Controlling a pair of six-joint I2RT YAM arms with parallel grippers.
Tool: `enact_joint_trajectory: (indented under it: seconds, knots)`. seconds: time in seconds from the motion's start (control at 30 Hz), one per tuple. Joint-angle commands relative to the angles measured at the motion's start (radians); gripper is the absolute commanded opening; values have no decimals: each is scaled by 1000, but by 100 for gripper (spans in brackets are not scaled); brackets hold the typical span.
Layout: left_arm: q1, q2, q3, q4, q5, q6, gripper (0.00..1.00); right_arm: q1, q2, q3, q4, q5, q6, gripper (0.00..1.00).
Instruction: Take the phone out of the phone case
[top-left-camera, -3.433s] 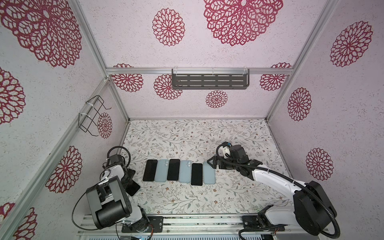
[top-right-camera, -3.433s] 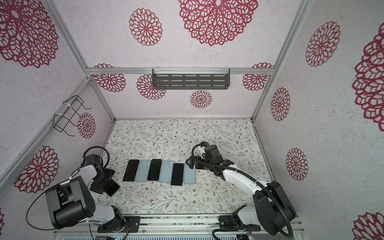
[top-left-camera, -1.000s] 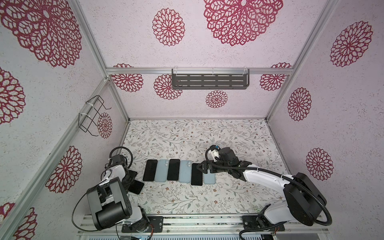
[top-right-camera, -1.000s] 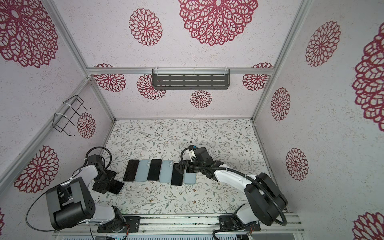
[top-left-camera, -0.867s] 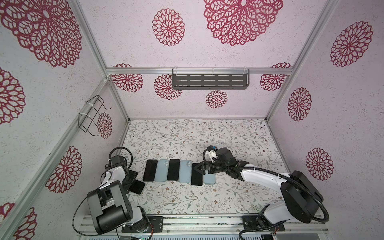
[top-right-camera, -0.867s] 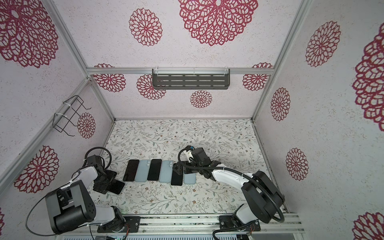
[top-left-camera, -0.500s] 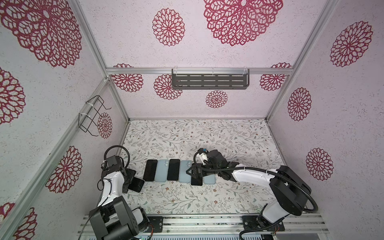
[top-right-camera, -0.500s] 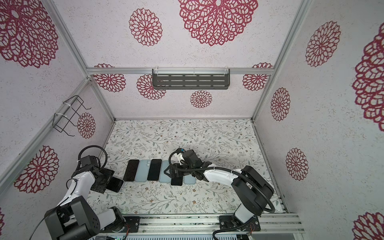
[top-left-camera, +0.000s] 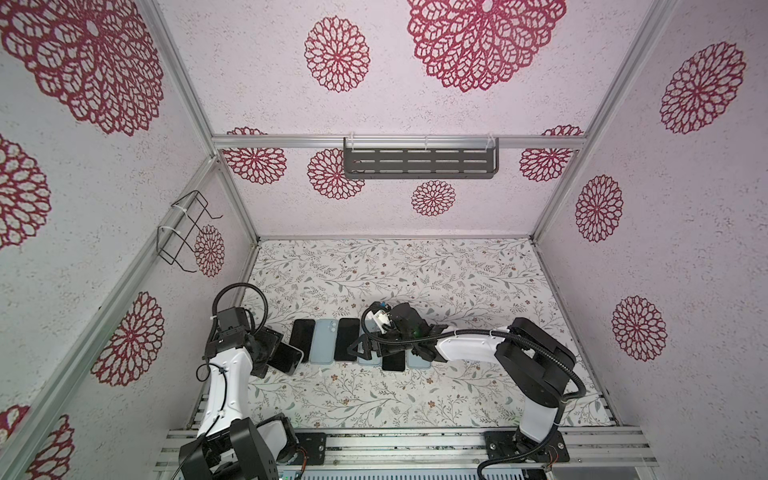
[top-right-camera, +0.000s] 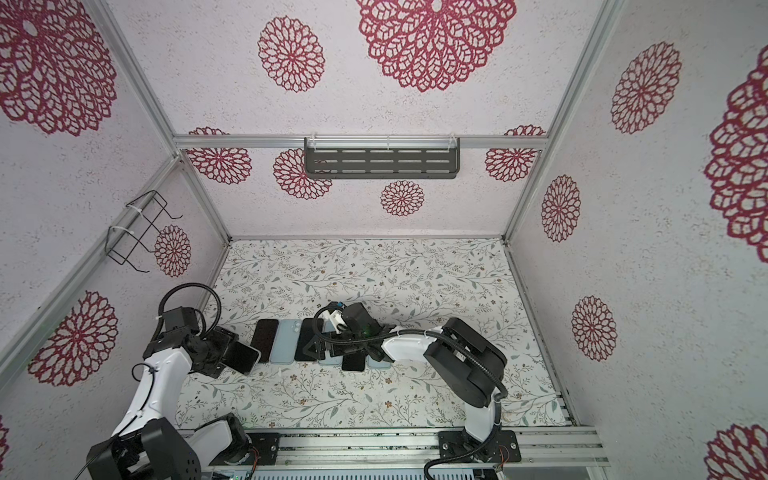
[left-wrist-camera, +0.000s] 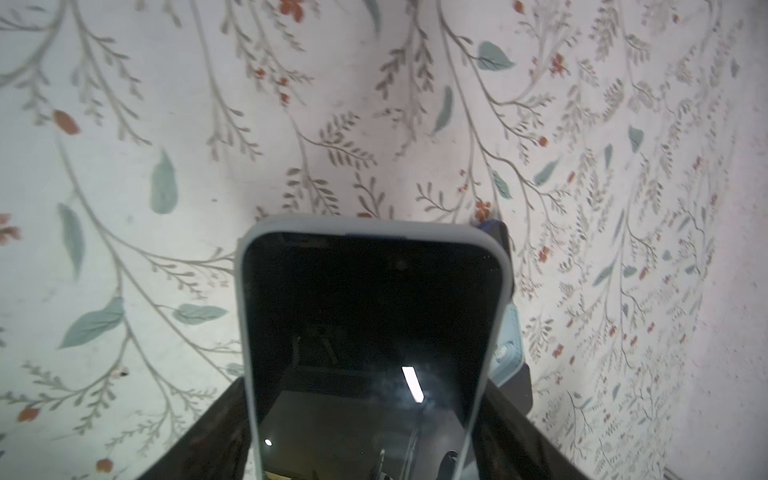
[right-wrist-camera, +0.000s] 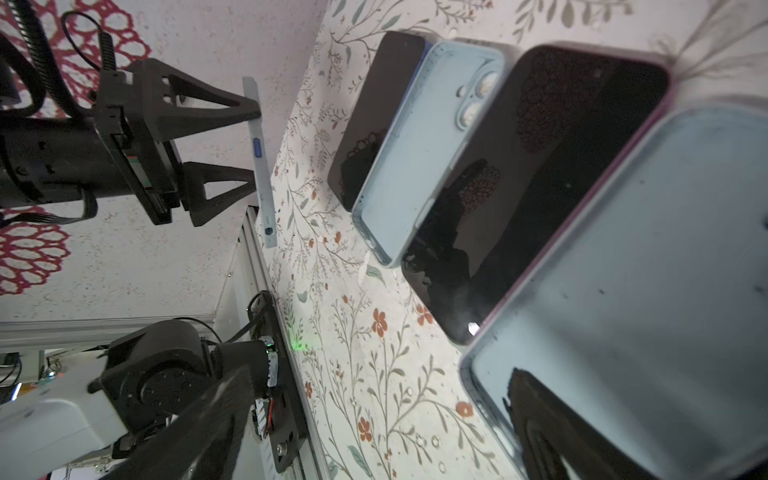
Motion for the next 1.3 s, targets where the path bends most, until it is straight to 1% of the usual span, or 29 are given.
enact_joint_trajectory:
  seconds: [0.0,0.2,0.43,0.6,0.8,0.9,1.1,1.27]
  knots:
    - [-93,-22,53,39,27,-46,69,23,19,44,94,-45,31,99]
    - [-242,15,98,65,5,-96,69,35,32,43,182,-53,57,98]
    - [-392,66,144,102,-18,-139,68,38,52,57,192,-31,60,96]
    - [-464,82,157,126,-31,-162,68,36,71,71,199,4,69,92]
    - [-531,111,160,155,-42,-179,67,27,72,78,211,50,81,83]
    - [-550,123,159,167,-44,-186,67,18,71,72,230,54,95,75]
    - [-583,152,167,191,-49,-193,67,11,70,72,247,50,111,56]
    - [-615,179,185,214,-55,-195,67,9,59,65,244,51,118,34]
